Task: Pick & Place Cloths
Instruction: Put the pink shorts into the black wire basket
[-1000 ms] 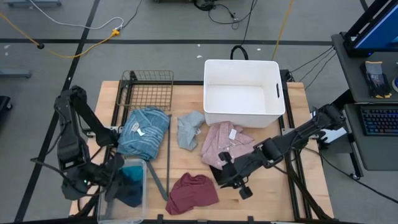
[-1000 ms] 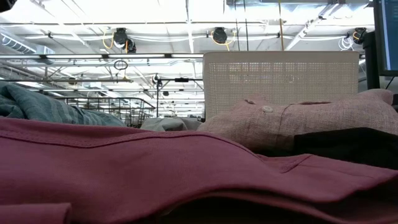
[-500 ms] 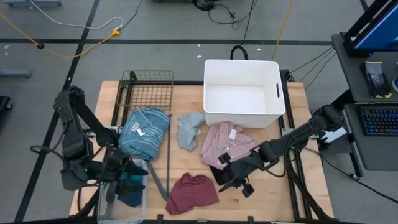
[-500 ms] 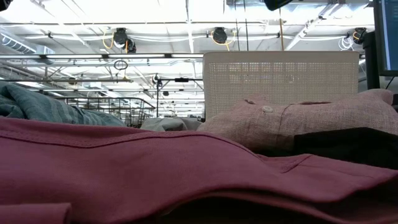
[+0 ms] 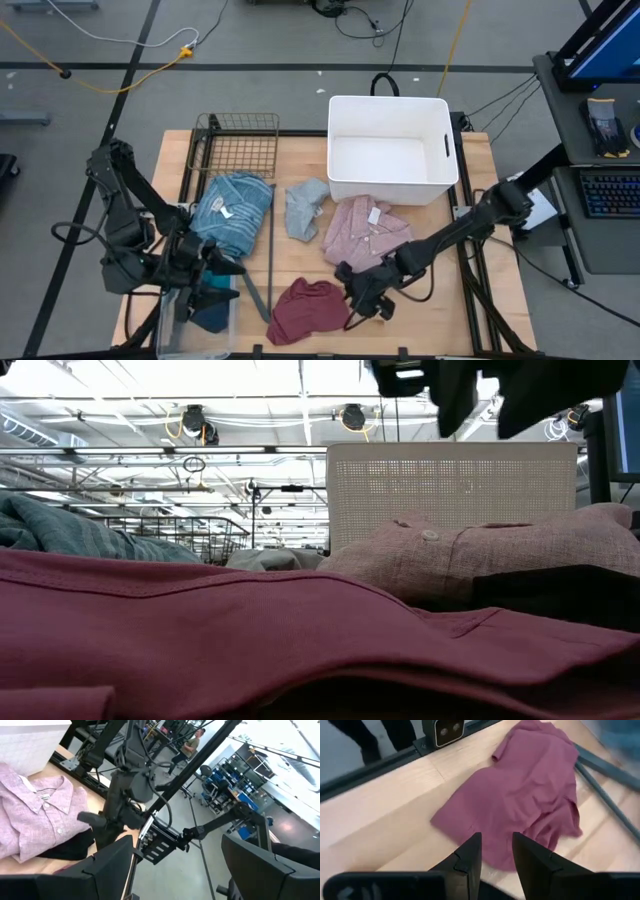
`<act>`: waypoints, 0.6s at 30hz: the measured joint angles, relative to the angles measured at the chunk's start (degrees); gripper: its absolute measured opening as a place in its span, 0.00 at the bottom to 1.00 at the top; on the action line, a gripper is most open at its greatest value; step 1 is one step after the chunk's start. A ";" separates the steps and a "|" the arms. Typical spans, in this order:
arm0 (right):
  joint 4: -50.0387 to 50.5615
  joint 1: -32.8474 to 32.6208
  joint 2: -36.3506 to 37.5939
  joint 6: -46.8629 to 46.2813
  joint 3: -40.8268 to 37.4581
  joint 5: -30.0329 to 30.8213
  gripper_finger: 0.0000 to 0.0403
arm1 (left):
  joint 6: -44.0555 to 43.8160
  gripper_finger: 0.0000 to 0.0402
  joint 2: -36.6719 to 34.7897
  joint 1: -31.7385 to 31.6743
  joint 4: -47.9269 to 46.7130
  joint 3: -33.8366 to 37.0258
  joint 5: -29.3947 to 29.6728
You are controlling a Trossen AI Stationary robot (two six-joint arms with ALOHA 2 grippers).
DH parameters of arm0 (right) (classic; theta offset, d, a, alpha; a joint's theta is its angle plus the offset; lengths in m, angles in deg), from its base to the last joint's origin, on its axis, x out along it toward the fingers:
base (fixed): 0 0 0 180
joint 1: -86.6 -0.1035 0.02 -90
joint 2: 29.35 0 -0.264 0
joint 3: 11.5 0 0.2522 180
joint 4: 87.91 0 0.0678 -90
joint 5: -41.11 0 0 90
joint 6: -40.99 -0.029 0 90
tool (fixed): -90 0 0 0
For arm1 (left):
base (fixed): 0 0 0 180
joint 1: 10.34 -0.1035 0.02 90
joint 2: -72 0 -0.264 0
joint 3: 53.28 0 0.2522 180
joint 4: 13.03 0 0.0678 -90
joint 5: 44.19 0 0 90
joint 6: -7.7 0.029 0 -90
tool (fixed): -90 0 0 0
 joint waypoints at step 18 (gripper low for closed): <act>-2.67 -1.88 -7.10 16.56 9.73 2.98 0.45 | -2.94 0.77 0.00 -0.10 0.58 0.00 -0.08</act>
